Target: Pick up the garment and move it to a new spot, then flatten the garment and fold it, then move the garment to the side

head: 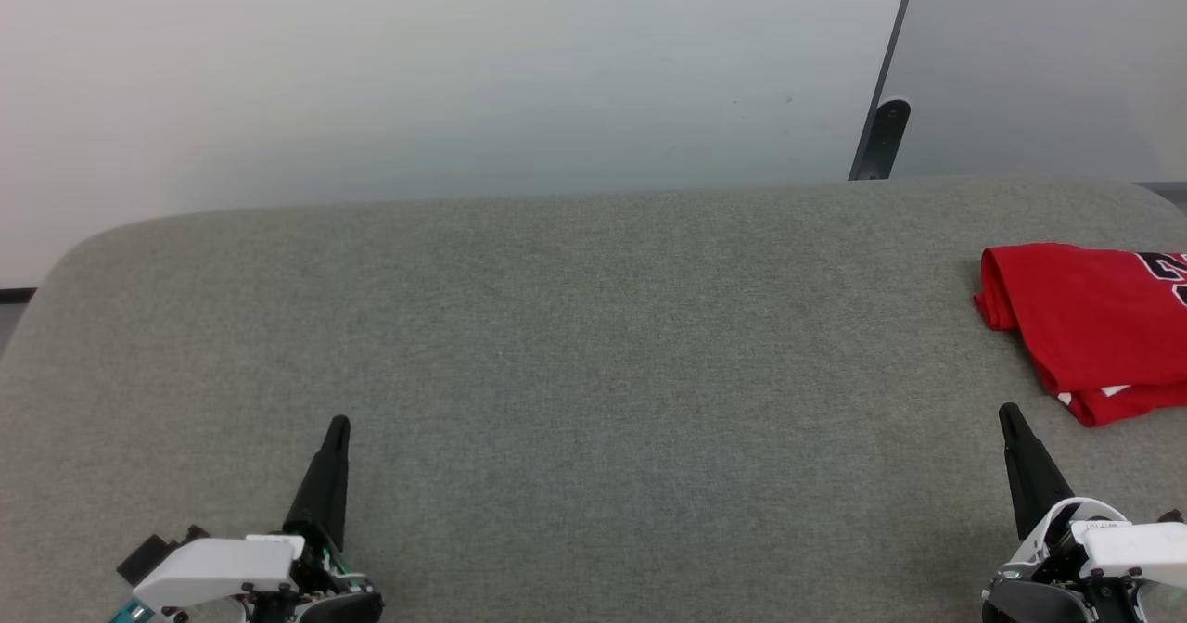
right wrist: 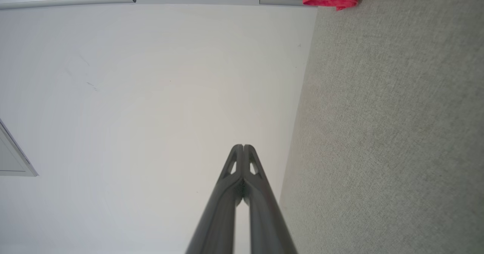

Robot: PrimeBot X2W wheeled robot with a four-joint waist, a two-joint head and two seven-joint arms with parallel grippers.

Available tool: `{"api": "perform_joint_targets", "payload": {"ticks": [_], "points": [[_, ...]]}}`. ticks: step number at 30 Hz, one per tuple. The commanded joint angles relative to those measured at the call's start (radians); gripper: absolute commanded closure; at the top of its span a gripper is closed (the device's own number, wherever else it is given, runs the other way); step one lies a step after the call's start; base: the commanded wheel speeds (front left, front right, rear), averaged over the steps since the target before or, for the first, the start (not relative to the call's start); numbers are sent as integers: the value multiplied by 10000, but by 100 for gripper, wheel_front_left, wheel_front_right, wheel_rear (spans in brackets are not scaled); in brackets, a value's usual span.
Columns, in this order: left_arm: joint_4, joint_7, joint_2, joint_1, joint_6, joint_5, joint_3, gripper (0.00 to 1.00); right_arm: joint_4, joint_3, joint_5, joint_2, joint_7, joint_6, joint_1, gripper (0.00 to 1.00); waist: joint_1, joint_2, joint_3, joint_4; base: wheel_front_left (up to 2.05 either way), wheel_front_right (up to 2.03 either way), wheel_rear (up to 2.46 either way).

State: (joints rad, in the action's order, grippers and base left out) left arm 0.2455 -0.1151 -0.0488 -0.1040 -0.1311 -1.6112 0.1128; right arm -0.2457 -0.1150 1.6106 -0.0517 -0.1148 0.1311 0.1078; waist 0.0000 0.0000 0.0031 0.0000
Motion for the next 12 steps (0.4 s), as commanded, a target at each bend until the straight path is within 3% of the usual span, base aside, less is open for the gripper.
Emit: {"api": "perform_joint_targets", "payload": {"ticks": [1, 12], "points": [[-13, -15, -7, -101, 7, -33, 28, 100, 22, 10, 44, 41, -25, -7, 23, 100, 0, 0, 0, 0, 0, 0, 0], [-13, -15, -7, -101, 7, -34, 28, 100, 22, 11, 45, 41, -24, -7, 23, 100, 0, 0, 0, 0, 0, 0, 0]]}}
